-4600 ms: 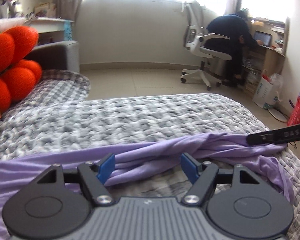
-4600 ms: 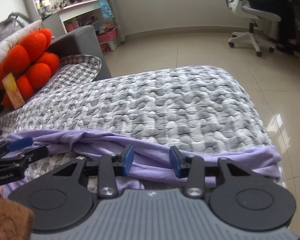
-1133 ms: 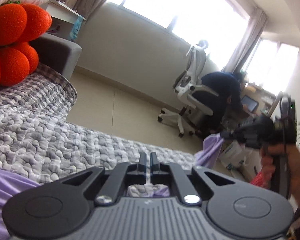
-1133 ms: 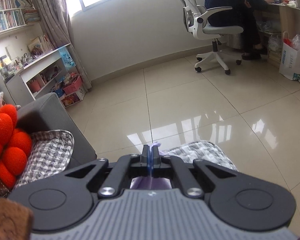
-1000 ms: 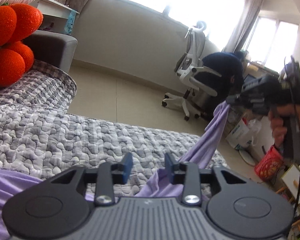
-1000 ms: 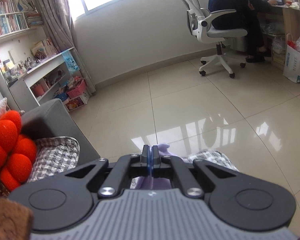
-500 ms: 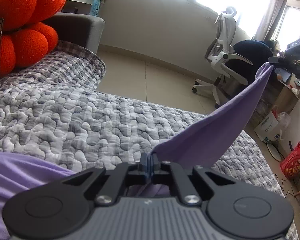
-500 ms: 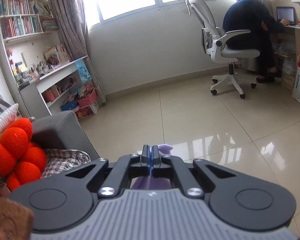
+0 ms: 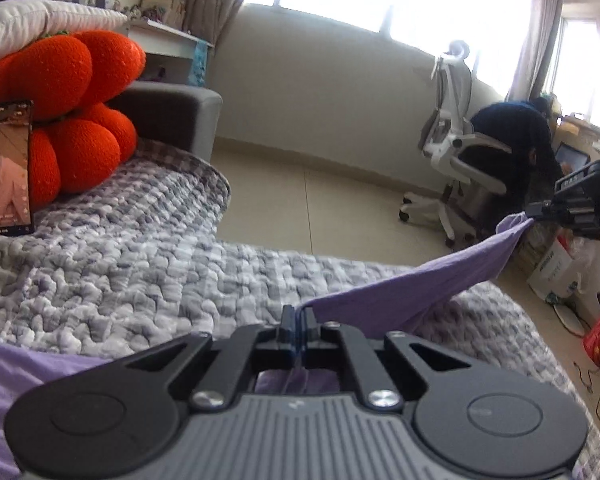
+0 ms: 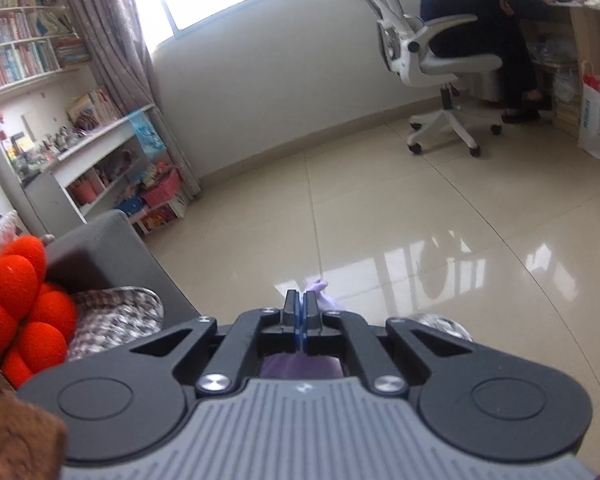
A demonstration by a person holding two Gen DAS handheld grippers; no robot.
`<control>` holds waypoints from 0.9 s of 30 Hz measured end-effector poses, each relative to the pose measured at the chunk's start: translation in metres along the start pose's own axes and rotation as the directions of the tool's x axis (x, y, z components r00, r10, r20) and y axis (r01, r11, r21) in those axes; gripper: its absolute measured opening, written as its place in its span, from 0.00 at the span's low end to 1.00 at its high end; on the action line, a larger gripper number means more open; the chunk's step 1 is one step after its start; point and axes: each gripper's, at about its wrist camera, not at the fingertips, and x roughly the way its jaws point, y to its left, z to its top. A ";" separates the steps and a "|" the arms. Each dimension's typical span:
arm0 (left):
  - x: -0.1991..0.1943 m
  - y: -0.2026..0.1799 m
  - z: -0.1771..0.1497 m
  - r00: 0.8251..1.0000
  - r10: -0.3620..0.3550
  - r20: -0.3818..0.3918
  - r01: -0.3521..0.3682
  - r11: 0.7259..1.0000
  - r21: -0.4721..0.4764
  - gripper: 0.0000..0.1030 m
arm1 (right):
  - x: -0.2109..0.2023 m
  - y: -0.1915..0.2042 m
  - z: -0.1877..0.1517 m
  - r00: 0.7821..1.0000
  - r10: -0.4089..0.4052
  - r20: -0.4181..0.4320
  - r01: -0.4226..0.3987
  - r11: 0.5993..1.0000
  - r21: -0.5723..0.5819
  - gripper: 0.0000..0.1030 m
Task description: Fold clothes
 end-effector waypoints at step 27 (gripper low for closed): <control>-0.027 -0.015 -0.026 0.985 -0.054 -0.166 0.059 0.998 0.023 0.58 | -0.043 -0.035 -0.082 0.976 0.012 -0.215 -0.025 0.998 -0.058 0.15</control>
